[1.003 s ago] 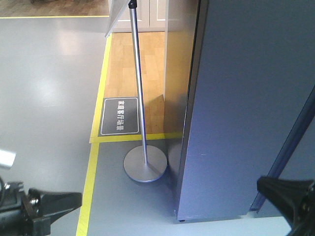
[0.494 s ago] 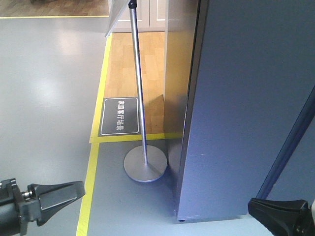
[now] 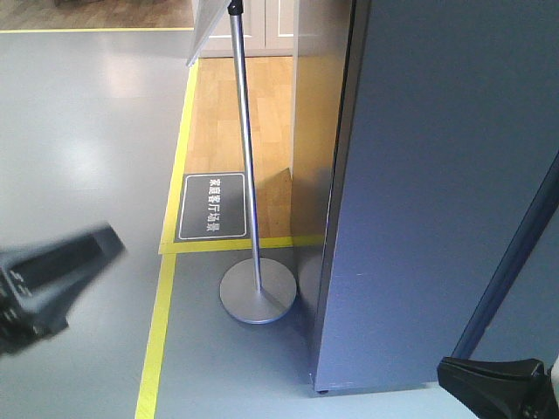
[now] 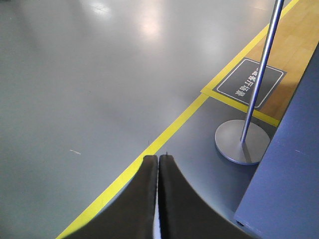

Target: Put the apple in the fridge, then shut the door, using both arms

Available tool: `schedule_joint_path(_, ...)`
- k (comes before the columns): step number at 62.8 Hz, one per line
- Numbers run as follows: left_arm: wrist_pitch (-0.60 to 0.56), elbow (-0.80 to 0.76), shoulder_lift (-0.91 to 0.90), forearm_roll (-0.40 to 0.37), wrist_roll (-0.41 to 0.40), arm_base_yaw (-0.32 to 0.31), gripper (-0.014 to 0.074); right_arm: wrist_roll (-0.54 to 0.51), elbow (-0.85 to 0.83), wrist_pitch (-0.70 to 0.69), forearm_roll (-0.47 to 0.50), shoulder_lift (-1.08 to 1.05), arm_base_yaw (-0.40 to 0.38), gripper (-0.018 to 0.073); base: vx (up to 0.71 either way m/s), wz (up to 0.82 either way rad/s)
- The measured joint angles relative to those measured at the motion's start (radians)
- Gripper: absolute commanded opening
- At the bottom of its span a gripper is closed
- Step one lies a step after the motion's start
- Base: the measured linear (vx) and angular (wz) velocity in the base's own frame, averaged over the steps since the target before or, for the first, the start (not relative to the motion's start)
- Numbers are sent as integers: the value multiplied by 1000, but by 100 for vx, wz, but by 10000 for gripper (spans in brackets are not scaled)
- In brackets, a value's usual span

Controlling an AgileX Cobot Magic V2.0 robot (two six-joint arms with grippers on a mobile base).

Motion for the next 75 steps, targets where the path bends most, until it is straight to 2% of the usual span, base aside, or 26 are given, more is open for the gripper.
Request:
schedule_joint_path(6, 6, 1, 0, -86, 15, 0, -8, 0, 0, 0, 0, 0, 0, -3, 0, 0)
schedule_joint_path(10, 15, 10, 0, -99, 52, 0, -8, 0, 0, 0, 0, 0, 0, -3, 0, 0)
schedule_joint_path(17, 25, 56, 0, -115, 160, 0, -8, 0, 0, 1, 0, 0, 0, -3, 0, 0)
schedule_joint_path(21, 31, 92, 0, -149, 253, 0, -8, 0, 0, 1, 0, 0, 0, -3, 0, 0)
schedule_joint_path(24, 44, 126, 0, -197, 351, 0, -8, 0, 0, 1, 0, 0, 0, -3, 0, 0)
schedule_joint_path(33, 99, 210, 0, -406, 741, 0, -8, 0, 0, 1, 0, 0, 0, -3, 0, 0)
schedule_joint_path(39, 147, 267, 0, -511, 978, 0, -8, 0, 0, 1, 0, 0, 0, -3, 0, 0)
schedule_joint_path(44, 186, 317, 0, -561, 1141, 0, -8, 0, 0, 1, 0, 0, 0, -3, 0, 0)
schedule_joint_path(49, 226, 331, -9, -581, 1257, 0, -8, 0, 0, 2, 0, 0, 0, -3, 0, 0)
schedule_joint_path(57, 351, 331, -67, -611, 1324, 0, -8, 0, 0, 3, 0, 0, 0, -3, 0, 0)
schedule_joint_path(67, 566, 331, -164, -675, 1352, 0, -8, 0, 0, 4, 0, 0, 0, -3, 0, 0)
schedule_joint_path(75, 764, 333, -260, -687, 1362, 0, -8, 0, 0, 4, 0, 0, 0, -3, 0, 0)
